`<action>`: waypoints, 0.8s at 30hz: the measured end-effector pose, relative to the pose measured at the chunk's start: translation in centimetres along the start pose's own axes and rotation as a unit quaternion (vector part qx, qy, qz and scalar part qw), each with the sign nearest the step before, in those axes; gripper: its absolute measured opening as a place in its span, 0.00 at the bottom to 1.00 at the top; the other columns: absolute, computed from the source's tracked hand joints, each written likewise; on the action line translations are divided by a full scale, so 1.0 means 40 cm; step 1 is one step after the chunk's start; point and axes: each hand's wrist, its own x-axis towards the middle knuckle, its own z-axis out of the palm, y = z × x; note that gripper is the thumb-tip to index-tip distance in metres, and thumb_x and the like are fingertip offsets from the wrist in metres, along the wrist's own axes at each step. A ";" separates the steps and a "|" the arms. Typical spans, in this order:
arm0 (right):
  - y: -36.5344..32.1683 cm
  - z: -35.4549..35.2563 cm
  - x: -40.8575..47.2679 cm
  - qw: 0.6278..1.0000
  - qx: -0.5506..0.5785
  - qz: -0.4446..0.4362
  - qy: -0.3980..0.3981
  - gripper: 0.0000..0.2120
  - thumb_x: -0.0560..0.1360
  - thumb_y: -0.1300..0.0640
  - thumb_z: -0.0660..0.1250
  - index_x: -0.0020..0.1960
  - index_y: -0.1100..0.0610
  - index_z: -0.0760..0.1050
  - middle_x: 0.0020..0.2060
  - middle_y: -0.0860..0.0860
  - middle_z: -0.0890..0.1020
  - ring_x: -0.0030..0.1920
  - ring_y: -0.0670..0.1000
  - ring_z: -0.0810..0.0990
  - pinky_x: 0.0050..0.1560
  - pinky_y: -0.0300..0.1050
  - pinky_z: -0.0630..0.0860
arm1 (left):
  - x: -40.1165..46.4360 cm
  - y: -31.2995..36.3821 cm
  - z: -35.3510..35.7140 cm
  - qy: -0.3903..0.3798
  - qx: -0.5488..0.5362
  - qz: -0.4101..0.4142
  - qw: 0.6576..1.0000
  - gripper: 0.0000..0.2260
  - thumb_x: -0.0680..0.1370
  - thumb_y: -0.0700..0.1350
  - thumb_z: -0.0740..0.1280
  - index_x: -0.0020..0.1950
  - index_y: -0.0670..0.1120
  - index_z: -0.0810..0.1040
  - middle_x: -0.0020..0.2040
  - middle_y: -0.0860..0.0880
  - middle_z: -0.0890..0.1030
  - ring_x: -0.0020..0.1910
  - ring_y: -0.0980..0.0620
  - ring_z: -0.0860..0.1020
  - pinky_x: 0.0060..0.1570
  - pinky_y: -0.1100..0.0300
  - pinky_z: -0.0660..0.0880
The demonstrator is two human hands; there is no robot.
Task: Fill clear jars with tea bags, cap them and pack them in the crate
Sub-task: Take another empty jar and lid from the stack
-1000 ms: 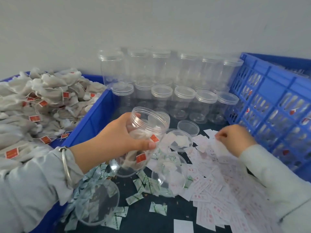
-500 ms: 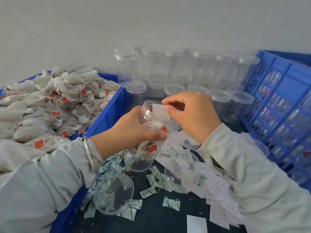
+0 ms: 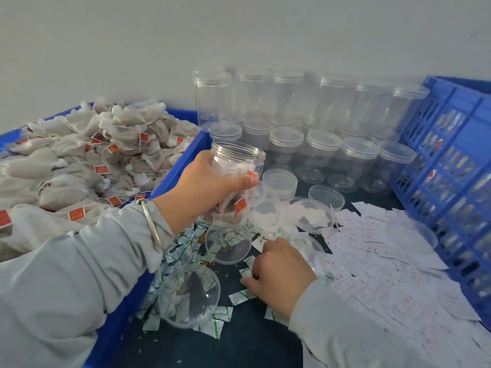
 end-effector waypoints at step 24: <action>0.076 -0.318 0.032 0.885 0.234 0.011 0.402 0.08 0.74 0.53 0.69 0.48 0.56 0.83 0.40 0.46 0.78 0.42 0.43 0.75 0.48 0.34 0.70 | -0.038 0.008 0.031 -0.105 0.024 0.113 0.988 0.40 0.59 0.51 0.82 0.66 0.60 0.66 0.56 0.59 0.77 0.53 0.61 0.77 0.53 0.60 0.76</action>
